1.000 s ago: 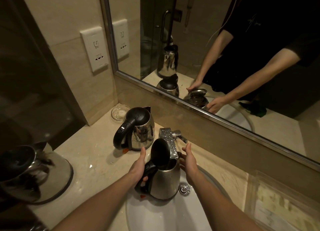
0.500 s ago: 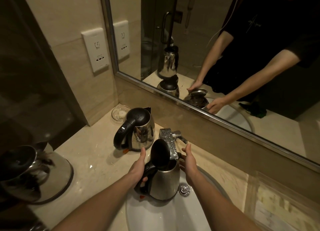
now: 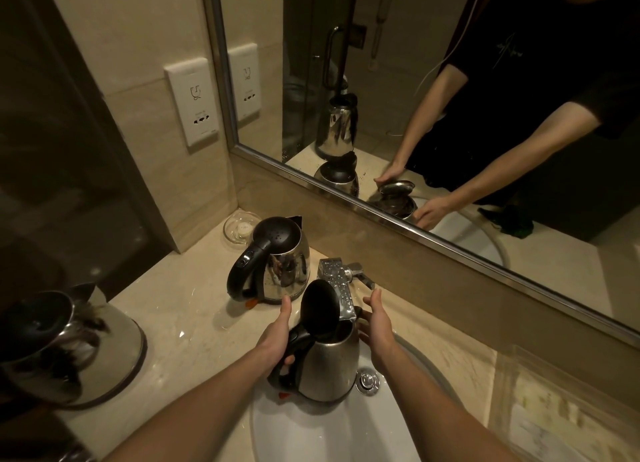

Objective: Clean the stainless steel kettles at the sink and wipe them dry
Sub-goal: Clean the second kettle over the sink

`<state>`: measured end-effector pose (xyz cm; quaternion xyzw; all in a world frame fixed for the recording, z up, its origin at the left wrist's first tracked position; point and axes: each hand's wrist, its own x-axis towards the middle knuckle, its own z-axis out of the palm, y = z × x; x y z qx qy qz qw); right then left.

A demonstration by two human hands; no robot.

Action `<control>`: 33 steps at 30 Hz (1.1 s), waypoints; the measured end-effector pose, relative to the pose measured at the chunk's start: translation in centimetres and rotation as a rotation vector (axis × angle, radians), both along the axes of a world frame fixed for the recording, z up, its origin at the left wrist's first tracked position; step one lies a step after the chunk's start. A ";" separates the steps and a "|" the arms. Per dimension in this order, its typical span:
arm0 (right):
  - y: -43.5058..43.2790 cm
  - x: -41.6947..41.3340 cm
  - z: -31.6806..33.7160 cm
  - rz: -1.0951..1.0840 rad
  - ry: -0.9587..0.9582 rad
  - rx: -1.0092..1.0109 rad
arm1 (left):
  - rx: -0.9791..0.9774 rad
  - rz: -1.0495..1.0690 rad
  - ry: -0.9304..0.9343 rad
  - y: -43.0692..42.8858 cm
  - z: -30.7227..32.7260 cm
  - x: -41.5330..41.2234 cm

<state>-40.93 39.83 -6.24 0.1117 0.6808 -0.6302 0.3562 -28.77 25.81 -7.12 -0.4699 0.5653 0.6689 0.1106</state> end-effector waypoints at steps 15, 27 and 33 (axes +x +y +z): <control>0.1 0.0 -0.3 0.010 0.004 0.002 | 0.006 -0.008 -0.017 0.3 0.3 0.1; -0.1 0.0 -0.2 0.014 0.013 0.006 | 0.007 0.006 -0.029 0.2 0.4 0.4; 0.0 -0.1 -0.4 0.021 0.016 0.008 | 0.013 0.005 -0.023 0.2 0.3 0.4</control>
